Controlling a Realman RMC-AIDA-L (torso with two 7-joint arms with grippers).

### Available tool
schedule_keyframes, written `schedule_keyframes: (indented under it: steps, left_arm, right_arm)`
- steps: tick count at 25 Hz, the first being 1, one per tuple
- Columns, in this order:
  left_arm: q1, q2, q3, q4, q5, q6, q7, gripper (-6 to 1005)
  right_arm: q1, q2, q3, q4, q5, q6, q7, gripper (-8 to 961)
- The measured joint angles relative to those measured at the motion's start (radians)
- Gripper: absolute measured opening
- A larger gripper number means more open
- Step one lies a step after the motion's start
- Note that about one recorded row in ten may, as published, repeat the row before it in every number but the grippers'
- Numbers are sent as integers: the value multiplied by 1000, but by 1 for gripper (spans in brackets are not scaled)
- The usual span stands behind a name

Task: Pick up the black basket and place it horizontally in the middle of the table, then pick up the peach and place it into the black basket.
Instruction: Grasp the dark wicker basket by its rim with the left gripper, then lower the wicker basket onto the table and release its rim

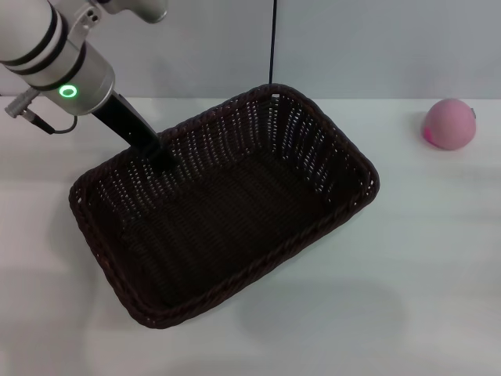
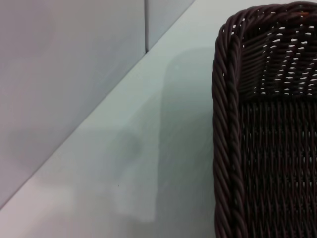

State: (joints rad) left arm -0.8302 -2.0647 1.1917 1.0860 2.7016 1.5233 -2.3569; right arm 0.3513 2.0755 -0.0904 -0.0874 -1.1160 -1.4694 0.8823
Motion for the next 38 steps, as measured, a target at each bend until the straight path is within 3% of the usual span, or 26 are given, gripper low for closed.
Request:
schedule_keyframes:
  steps: [12,20,21,22,23,33,38]
  left_arm:
    - [8,-2,38,18,-8,-14,26,247]
    - [44,3,17,85,-76,-5,64,220]
    - [53,5,3,100,-95,0,77,217]
    - [70,6,-95,128,-163,35,147,214]
    - [75,6,-120,133,-184,43,164,211]
    - [129,9,-213,234,-280,83,229,191]
    - [125,17,-274,231,-332,135,283,186]
  right_arm:
    - [-1,0,0,0,-1,2,2,487]
    - [-4,0,0,2,-1,2,3,487]
    - [-4,0,0,2,-1,2,3,487]
    - [-5,0,0,2,-1,2,3,487]
    - [-5,0,0,2,-1,2,3,487]
    - [2,0,0,2,-1,1,4,487]
    - [7,0,0,2,-1,1,4,487]
